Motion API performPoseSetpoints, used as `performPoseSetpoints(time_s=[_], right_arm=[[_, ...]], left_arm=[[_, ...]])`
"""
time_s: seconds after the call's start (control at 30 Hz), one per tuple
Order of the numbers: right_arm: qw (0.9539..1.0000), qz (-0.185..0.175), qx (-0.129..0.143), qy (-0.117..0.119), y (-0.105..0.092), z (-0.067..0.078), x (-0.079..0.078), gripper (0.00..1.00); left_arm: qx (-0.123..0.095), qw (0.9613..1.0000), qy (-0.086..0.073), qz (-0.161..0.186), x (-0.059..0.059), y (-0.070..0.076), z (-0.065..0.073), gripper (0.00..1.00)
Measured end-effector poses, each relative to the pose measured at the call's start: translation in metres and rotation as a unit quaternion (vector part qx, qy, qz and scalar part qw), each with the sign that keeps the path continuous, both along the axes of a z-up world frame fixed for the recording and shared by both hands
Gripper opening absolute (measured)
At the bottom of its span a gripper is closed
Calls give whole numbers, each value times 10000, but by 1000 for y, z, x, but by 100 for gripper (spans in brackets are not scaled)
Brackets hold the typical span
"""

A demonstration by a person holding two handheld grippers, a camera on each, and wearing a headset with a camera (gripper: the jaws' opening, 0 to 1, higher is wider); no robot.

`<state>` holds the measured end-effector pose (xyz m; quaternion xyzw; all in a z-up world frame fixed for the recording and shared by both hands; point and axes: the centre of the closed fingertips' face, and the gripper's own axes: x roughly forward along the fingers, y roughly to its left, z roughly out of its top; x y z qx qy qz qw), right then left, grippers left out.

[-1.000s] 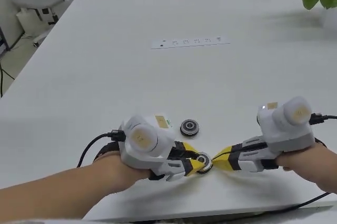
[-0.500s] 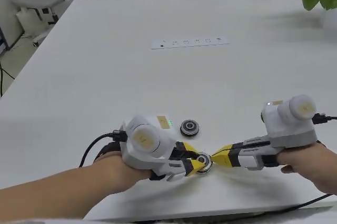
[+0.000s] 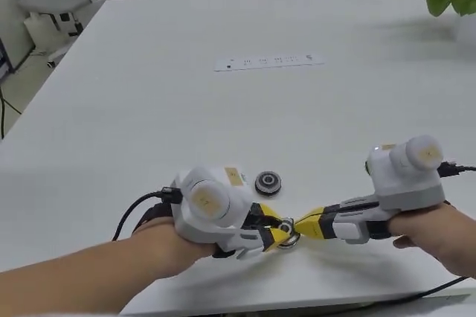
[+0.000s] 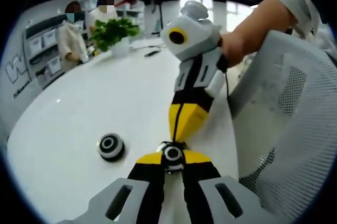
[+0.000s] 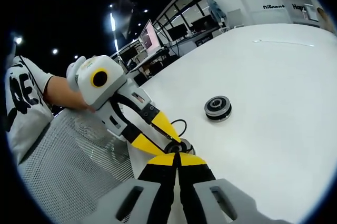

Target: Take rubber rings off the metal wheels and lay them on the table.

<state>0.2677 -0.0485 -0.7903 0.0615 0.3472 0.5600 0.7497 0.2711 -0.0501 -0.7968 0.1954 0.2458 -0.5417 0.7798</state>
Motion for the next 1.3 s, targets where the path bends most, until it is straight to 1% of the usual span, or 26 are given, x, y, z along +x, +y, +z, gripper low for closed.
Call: performPoseSetpoints(time_s=[0.13,0.17,0.2,0.23,0.27,0.3,0.5,0.6,0.63,0.67,0.8,0.87,1.0,1.13,1.23,1.3], right_arm=[[9998,127,120,5,7,6,-6,0],[9997,178,192,9,10,9,-8,0],[9984,407,379,90,15,15,-17,0],[9992,300,265,47,15,13,-14,0],[9988,418,158,-195,14,12,-14,0],[9991,371,186,-56,14,13,-15,0],[9993,280,169,-162,8,10,-10,0],[9995,201,128,-184,5,8,-8,0],[9996,193,107,-190,4,7,-8,0],[9997,174,85,-176,3,5,-8,0],[9998,90,71,-151,-1,3,-5,0],[9998,55,92,-156,-2,4,-4,0],[9998,86,91,-172,0,5,-5,0],[9998,58,114,-171,-1,6,-3,0],[9998,6,151,-160,-3,7,0,0],[9998,13,148,-158,-3,7,-1,0]], left_arm=[[-8,10000,8,-12,0,0,0,12],[-7,10000,7,-17,0,0,0,12],[-12,10000,8,-12,0,0,0,12],[-15,10000,10,-6,0,0,0,12],[-13,10000,-5,-13,0,0,0,12],[-18,10000,1,-10,0,0,0,12],[-48,10000,30,-12,0,0,0,12],[-114,9999,99,1,0,0,1,12],[-115,9999,81,-4,0,0,1,13],[-93,9999,18,-34,0,-1,1,13],[-50,10000,28,-47,-1,-1,1,14],[-80,9999,128,-61,-3,0,1,16],[-111,9997,155,-156,-5,3,5,19],[-255,9993,184,-181,-7,3,14,23],[-313,9992,173,-199,-9,5,20,25],[-334,9991,172,-216,-10,7,23,27]])
